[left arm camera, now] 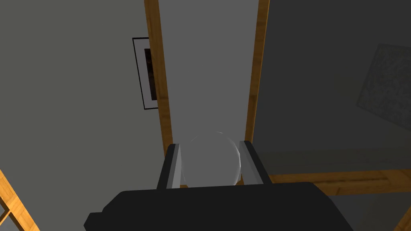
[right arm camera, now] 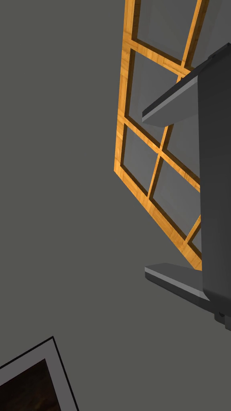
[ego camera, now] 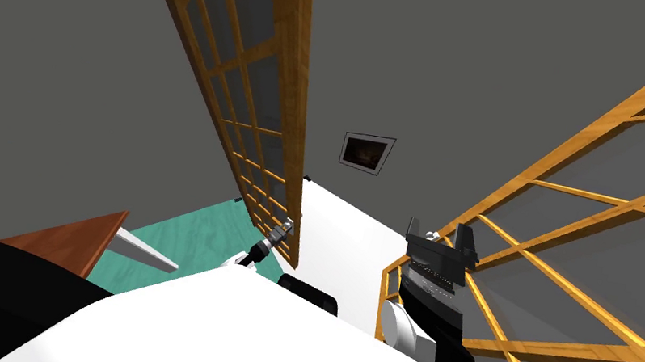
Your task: Push the door open
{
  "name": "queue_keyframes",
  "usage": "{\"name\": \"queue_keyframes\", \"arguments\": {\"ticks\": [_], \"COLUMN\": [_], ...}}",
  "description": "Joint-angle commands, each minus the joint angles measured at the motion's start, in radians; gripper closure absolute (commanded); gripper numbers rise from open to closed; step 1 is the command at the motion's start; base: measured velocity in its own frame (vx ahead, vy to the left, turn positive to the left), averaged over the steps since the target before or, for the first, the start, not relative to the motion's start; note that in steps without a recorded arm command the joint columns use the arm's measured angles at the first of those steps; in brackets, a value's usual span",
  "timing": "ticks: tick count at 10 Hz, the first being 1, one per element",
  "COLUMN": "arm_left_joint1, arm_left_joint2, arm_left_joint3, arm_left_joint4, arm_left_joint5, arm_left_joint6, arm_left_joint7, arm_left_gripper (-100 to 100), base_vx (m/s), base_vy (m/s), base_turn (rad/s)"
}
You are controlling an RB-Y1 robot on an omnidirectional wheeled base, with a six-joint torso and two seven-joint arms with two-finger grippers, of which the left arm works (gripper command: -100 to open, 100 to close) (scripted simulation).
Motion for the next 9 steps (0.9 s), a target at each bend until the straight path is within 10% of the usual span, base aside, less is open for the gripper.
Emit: {"name": "queue_keyframes", "arguments": {"ticks": [1,9], "arm_left_joint1": [0.0,-0.008], "arm_left_joint2": [0.0,-0.013], "arm_left_joint3": [0.001,0.014], "arm_left_joint4": [-0.001,0.007], "arm_left_joint5": [0.001,0.048], "arm_left_joint6": [-0.003,0.001], "arm_left_joint7": [0.0,0.165], "arm_left_gripper": [100,100], "base_vx": [-0.008,0.021], "base_vy": [0.002,-0.001], "base_turn": [0.006,-0.025]}}
